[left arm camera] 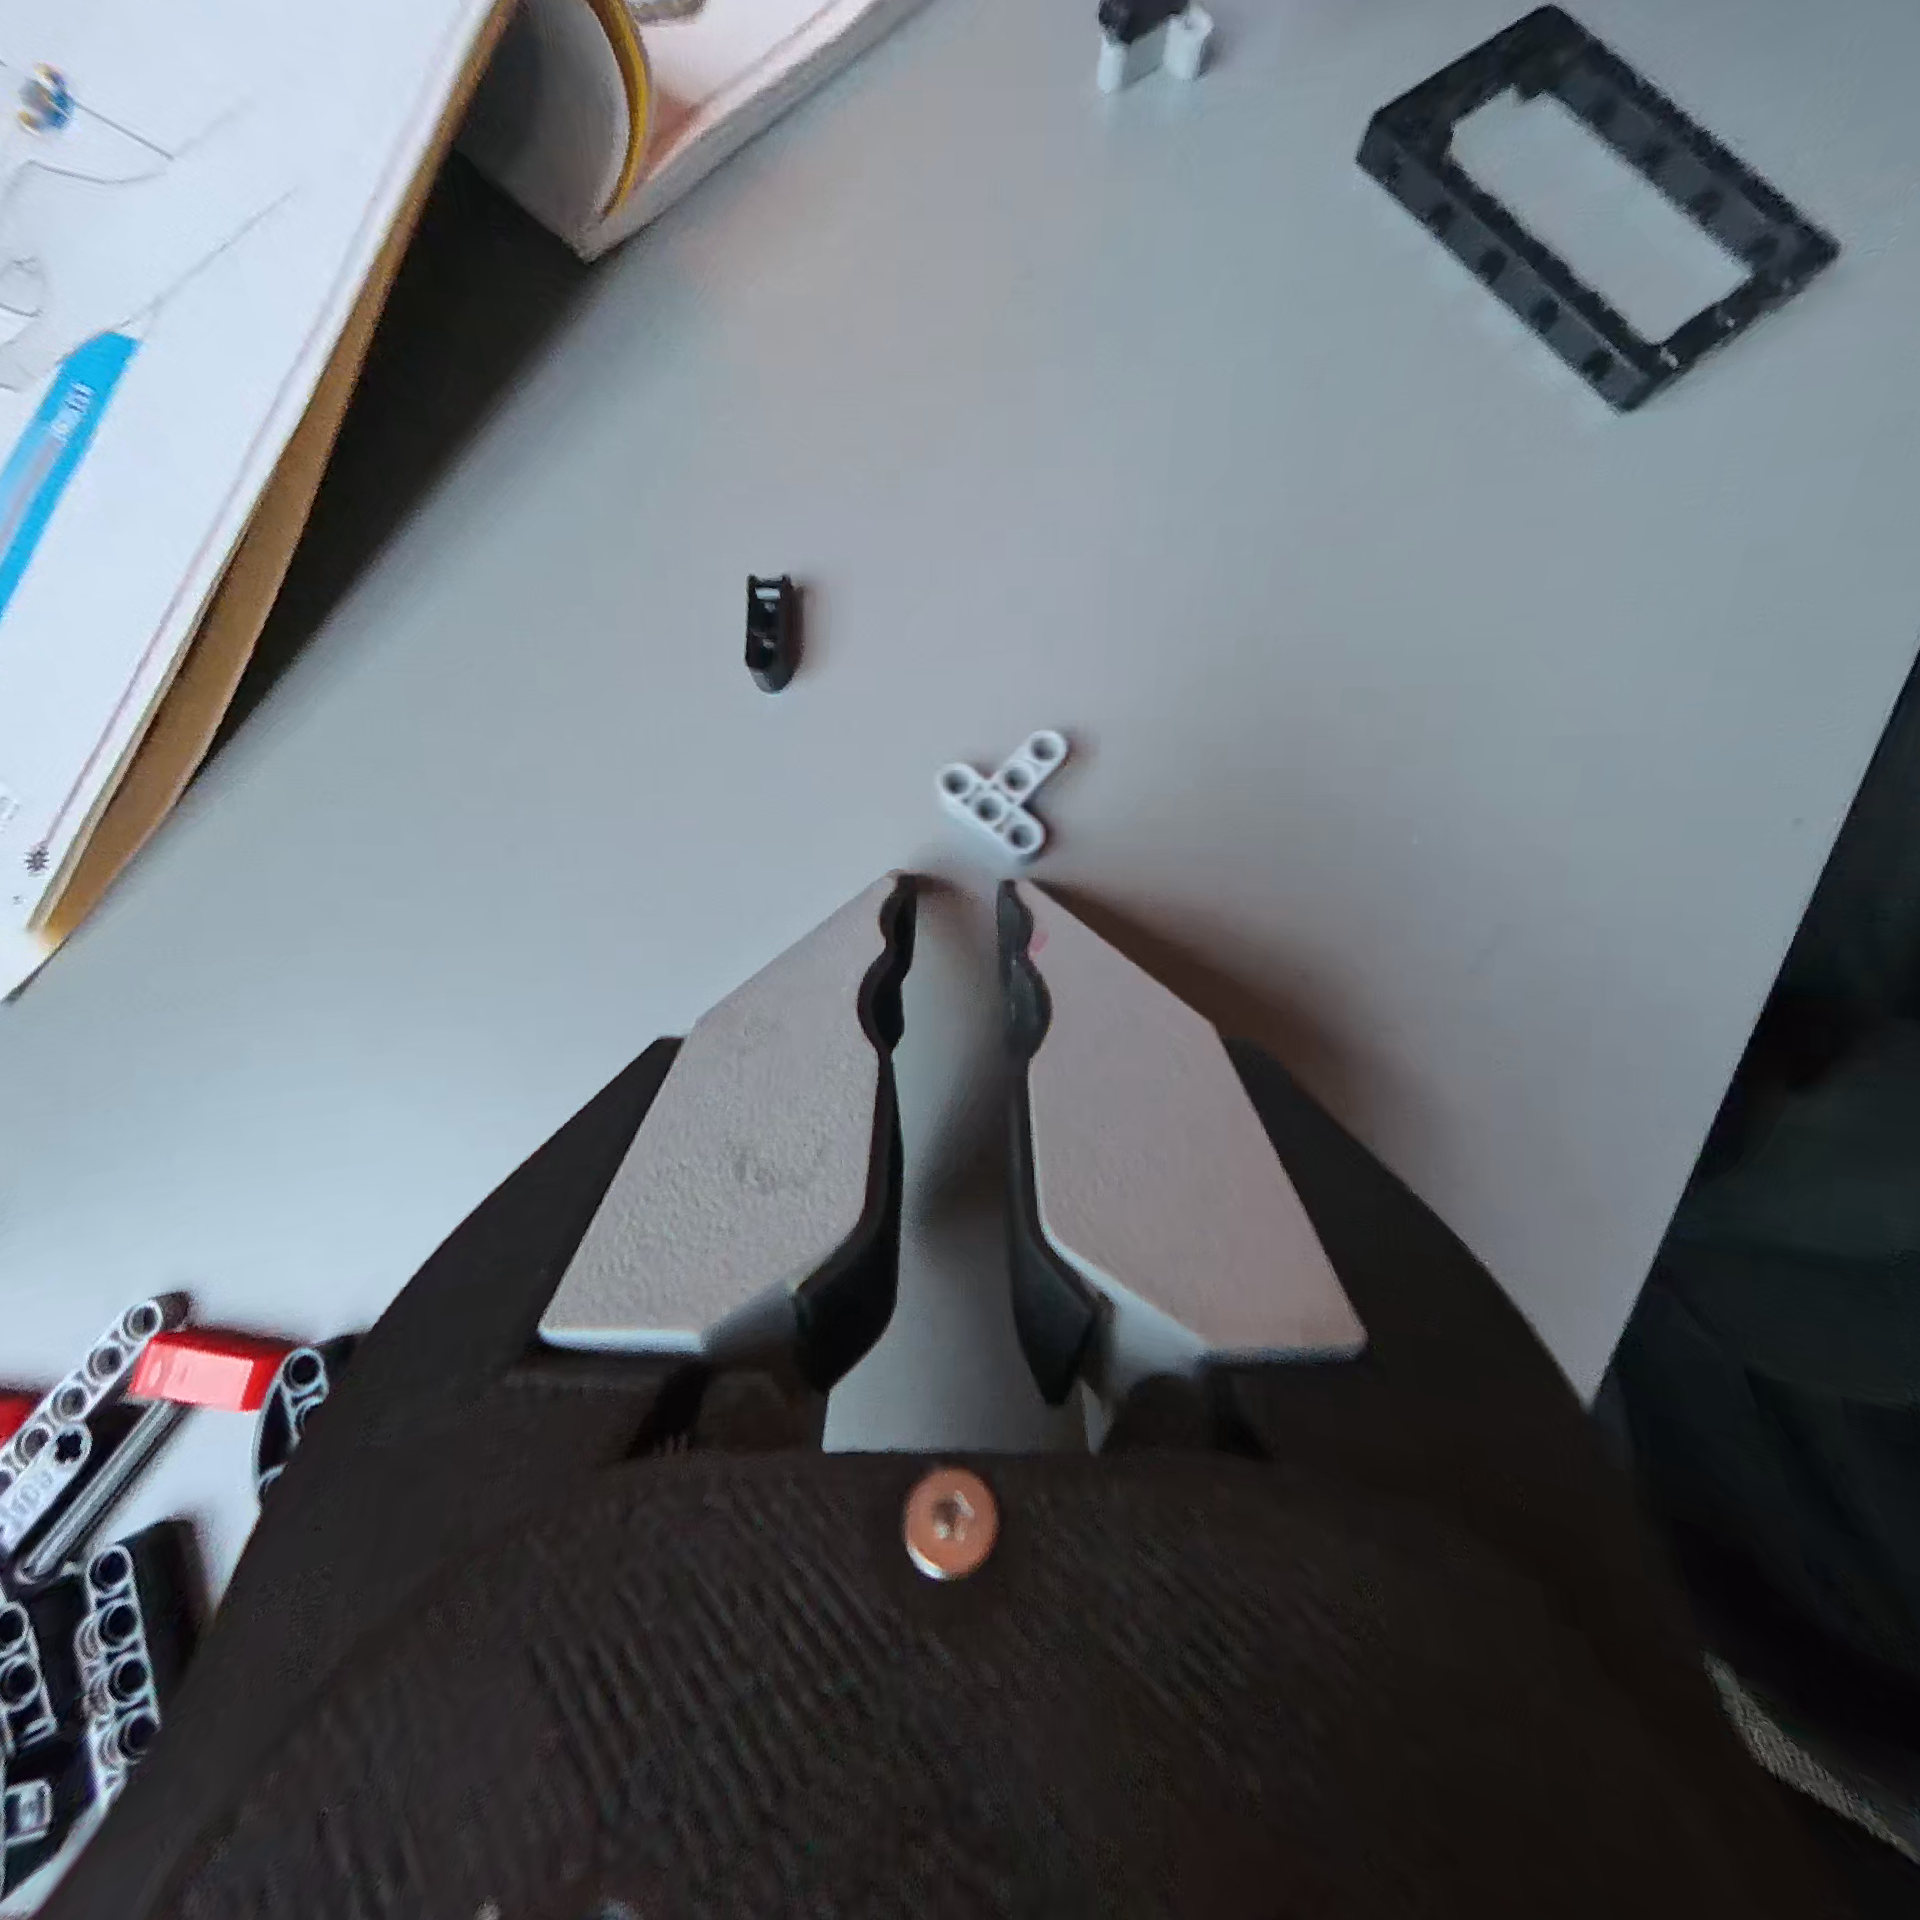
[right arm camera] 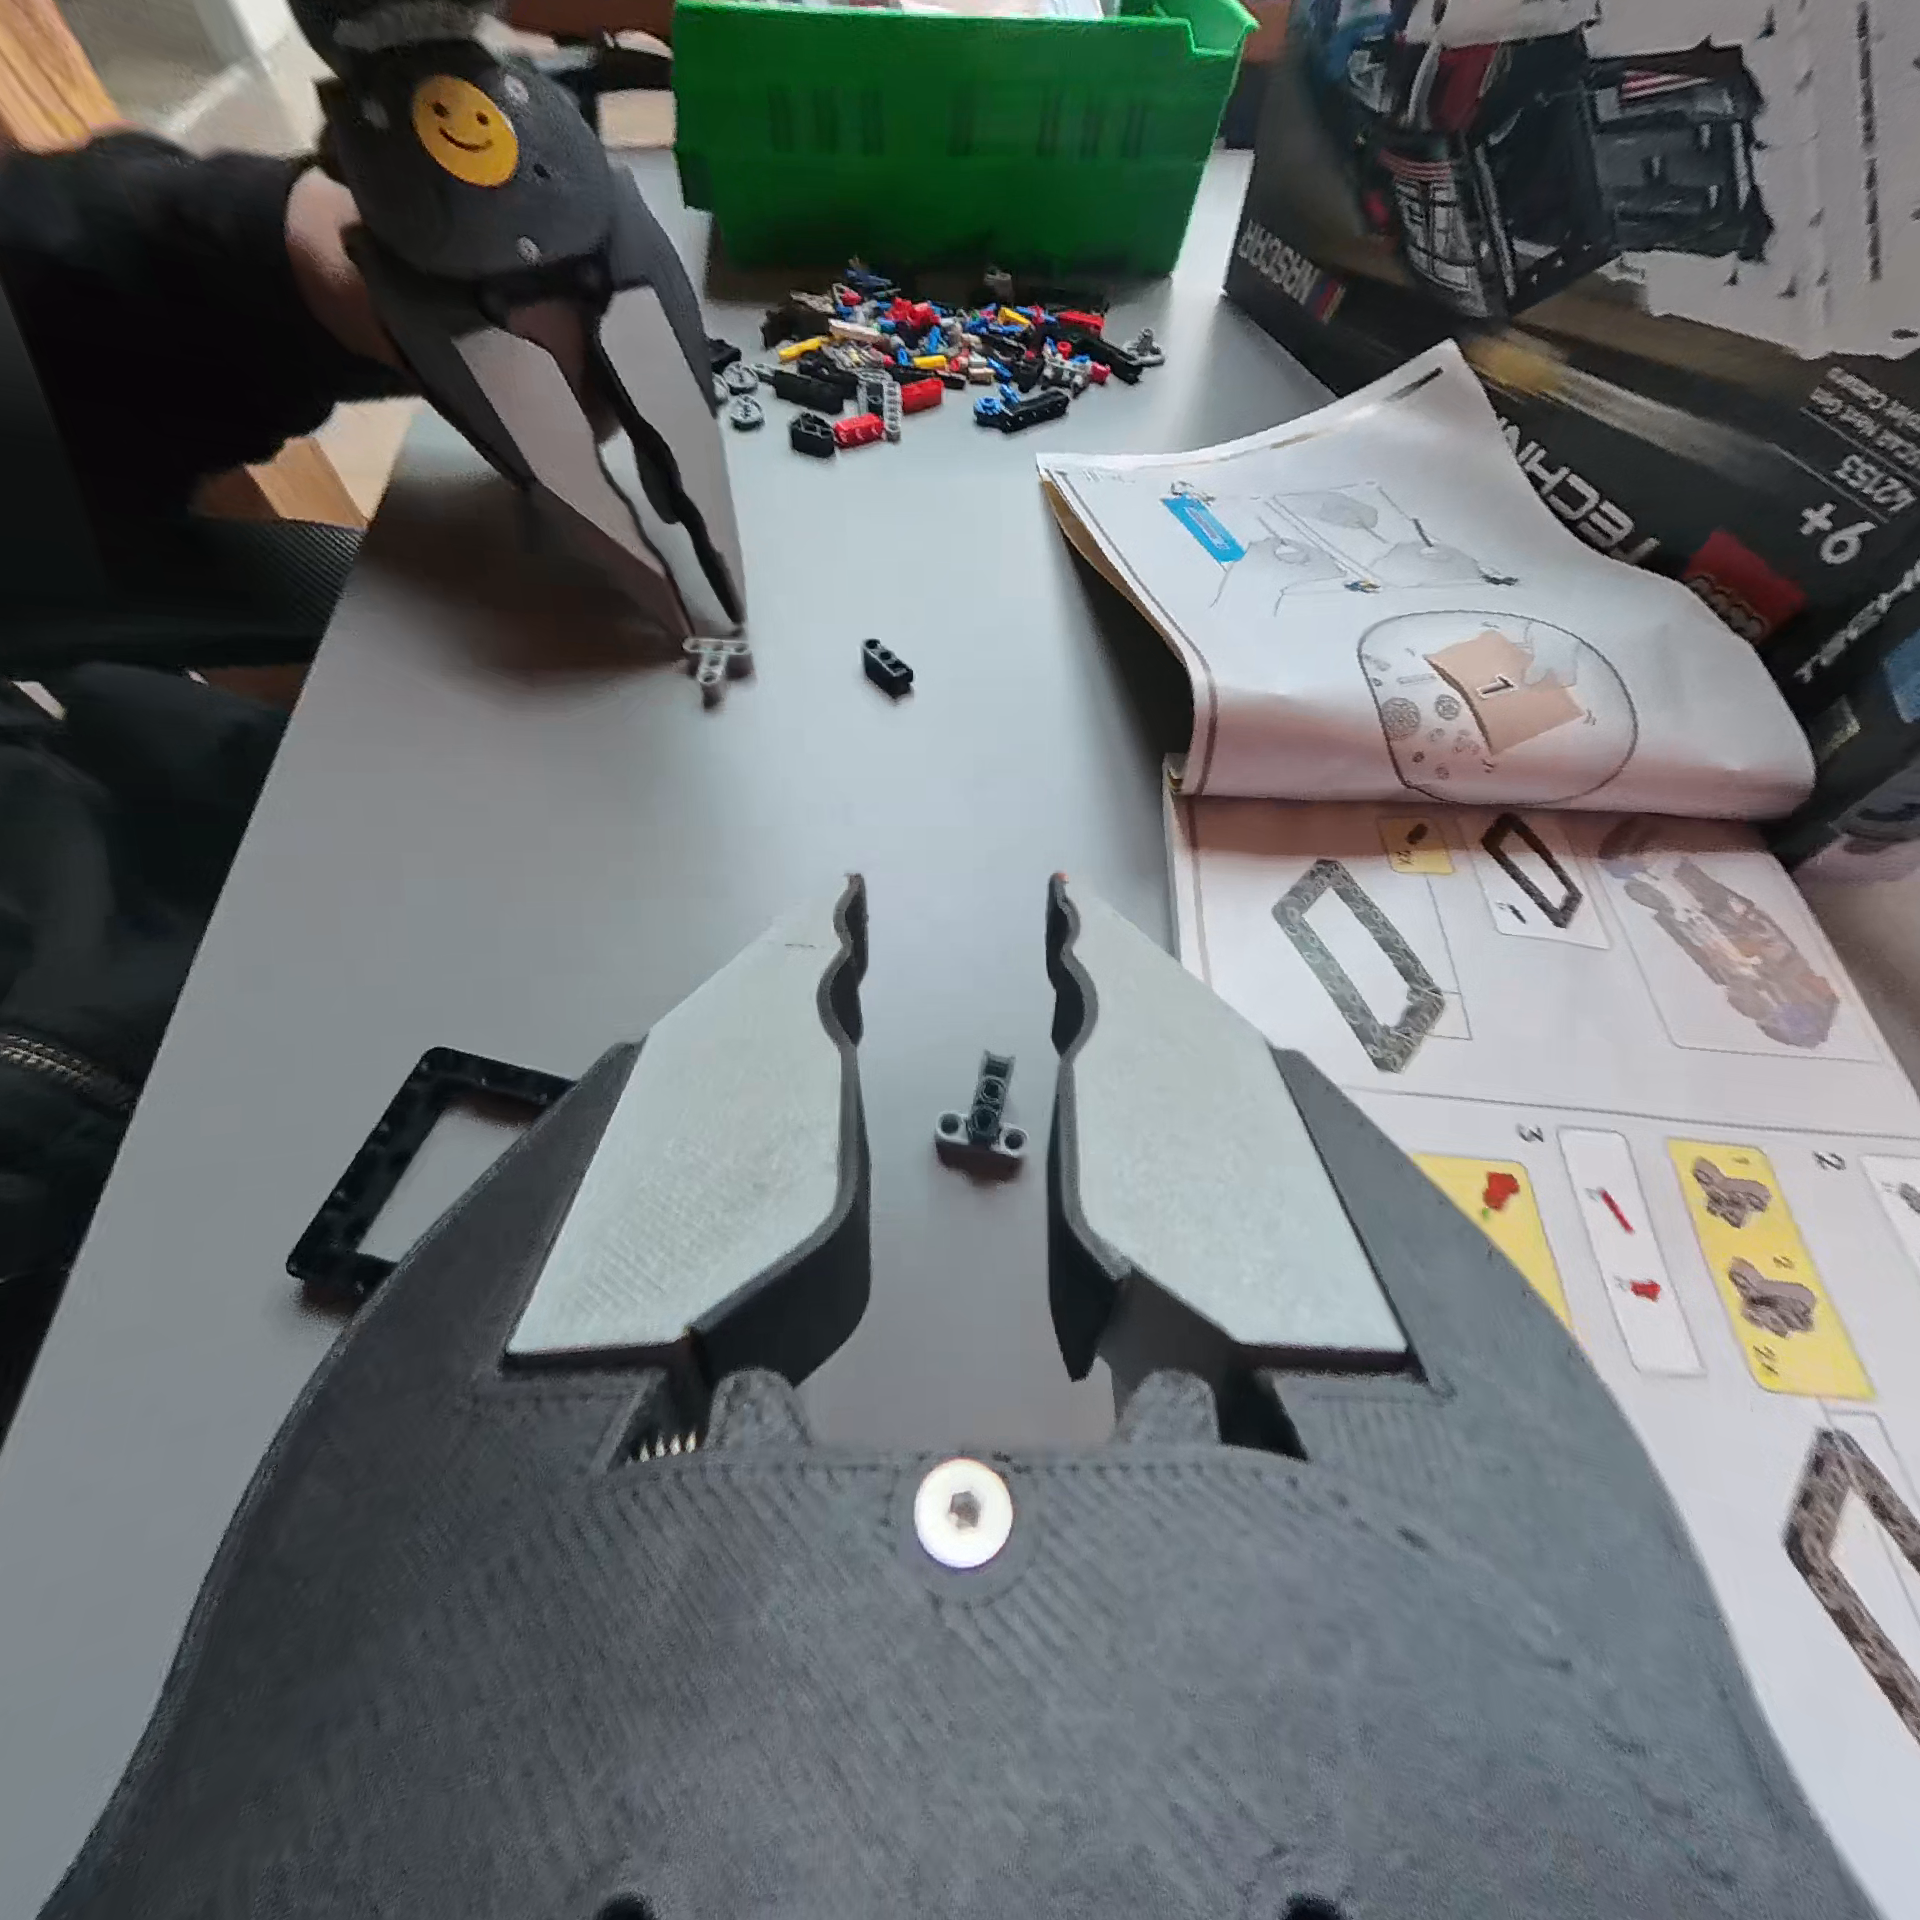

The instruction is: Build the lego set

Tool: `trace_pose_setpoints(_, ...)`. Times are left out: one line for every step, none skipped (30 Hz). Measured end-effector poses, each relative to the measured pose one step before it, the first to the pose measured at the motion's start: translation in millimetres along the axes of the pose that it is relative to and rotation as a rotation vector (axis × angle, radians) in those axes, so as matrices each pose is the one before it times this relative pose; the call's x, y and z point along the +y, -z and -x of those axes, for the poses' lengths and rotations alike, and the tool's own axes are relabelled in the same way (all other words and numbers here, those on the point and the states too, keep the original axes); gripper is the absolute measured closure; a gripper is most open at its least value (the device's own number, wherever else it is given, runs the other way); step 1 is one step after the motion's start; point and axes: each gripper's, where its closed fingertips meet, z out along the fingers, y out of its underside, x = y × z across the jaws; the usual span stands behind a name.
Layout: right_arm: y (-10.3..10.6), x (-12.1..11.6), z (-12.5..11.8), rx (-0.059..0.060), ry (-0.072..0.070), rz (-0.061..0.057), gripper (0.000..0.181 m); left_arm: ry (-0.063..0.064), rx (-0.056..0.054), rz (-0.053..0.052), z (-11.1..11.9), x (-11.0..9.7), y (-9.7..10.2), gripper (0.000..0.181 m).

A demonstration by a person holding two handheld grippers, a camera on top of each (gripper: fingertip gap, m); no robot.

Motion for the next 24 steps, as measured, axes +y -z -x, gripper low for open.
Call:
trace_pose_setpoints(4.19,1.26,-1.46,0.0231,0.0077,0.0135,0.149,0.0142,0.0068,-0.0111,-0.94,-0.94,1.33,0.17)
trace_pose_setpoints(7.38,-0.93,-1.26,0.0229,0.0062,-0.0012,0.149,0.0188,0.0166,-0.0079,-2.01,0.0,2.54,0.17)
trace_pose_setpoints(10.31,-2.71,-1.8,0.0244,-0.0032,-0.0161,0.15,0.0122,0.0041,-0.0123,-0.56,0.06,4.04,0.169)
trace_pose_setpoints(12.11,-3.12,-1.94,0.0224,-0.012,-0.0219,0.15,0.0023,-0.0125,-0.0143,1.8,0.68,5.03,0.169)
trace_pose_setpoints(12.78,-1.6,-1.76,0.023,-0.0137,-0.0148,0.15,0.0018,-0.0287,-0.0079,4.67,1.48,5.41,0.169)
trace_pose_setpoints(12.61,-0.06,-1.32,0.0279,-0.0106,-0.0035,0.149,0.0053,-0.0352,-0.0044,5.79,0.67,3.75,0.168)
trace_pose_setpoints(12.77,0.63,-0.7,0.0288,-0.0075,-0.0015,0.148,0.0094,-0.0378,-0.0256,8.21,-1.18,7.42,0.168)
trace_pose_setpoints(12.62,0.05,0.79,0.0221,-0.0077,-0.0072,0.146,0.0211,-0.0314,-0.0524,8.44,-5.34,8.71,0.168)
trace_pose_setpoints(12.08,-0.83,2.28,0.0107,-0.0136,-0.0142,0.145,0.0359,-0.0081,-0.0604,6.58,-7.3,9.09,0.168)
trace_pose_setpoints(11.35,-1.6,3.2,0.0034,-0.0221,-0.021,0.144,0.0473,0.0001,-0.0644,6.31,-8.63,8.82,0.168)
trace_pose_setpoints(10.38,-1.46,2.66,0.0035,-0.0244,-0.0233,0.144,0.0447,0.0006,-0.0595,6.14,-8.39,7.56,0.168)
trace_pose_setpoints(9.05,0.29,1.64,0.0091,-0.0195,-0.0146,0.142,0.0357,-0.0086,-0.0442,6.48,-6.27,5.84,0.166)
trace_pose_setpoints(7.94,3.5,0.19,0.0174,-0.0098,0.0038,0.141,0.0292,-0.0253,-0.0301,7.61,-4.29,4.54,0.162)
trace_pose_setpoints(7.15,5.73,-1.1,0.0263,-0.0009,0.0165,0.14,0.023,-0.0263,-0.0316,6.45,-4.36,4.17,0.157)
trace_pose_setpoints(6.9,5.75,-1.19,0.0289,0.0025,0.0157,0.139,0.0211,-0.0226,-0.0401,5.02,-5.31,4.96,0.154)
trace_pose_setpoints(7.3,4.36,-0.21,0.0244,0.0031,0.0101,0.138,0.0235,-0.0186,-0.0469,4.25,-6.35,6.35,0.155)
trace_pose_setpoints(8.61,2.8,1.12,0.0183,0.0053,0.0062,0.137,0.0275,-0.0103,-0.048,3.16,-6.83,7.62,0.159)
trace_pose_setpoints(10.64,0.68,1.83,0.0158,0.0093,0.0003,0.134,0.0257,0.001,-0.043,1.88,-6.84,8.76,0.16)
trace_pose_setpoints(13.02,-1.46,0.24,0.0256,0.0125,-0.0053,0.134,0.0189,0.0011,-0.0357,1.87,-6.22,9.55,0.16)
trace_pose_setpoints(15.42,-3.22,-3.51,0.044,0.011,-0.0098,0.134,0.0127,-0.0065,-0.0315,3.15,-5.79,10.11,0.161)
trace_pose_setpoints(17.25,-5.47,-6.3,0.0529,0.0025,-0.0198,0.135,0.0094,-0.0007,-0.0263,2.37,-4.88,9.87,0.161)
trace_pose_setpoints(17.56,-7.89,-6.46,0.0409,-0.0117,-0.0354,0.135,0.012,0.0165,-0.0271,0.05,-5.18,9.28,0.161)
trace_pose_setpoints(16.51,-8.86,-5.58,0.0242,-0.0255,-0.0414,0.135,0.0199,0.0173,-0.0334,0.17,-6.27,8.81,0.161)
trace_pose_setpoints(14.58,-7.68,-5.69,0.0232,-0.0265,-0.0361,0.135,0.0213,0.0133,-0.0317,1.15,-6.01,8.02,0.161)
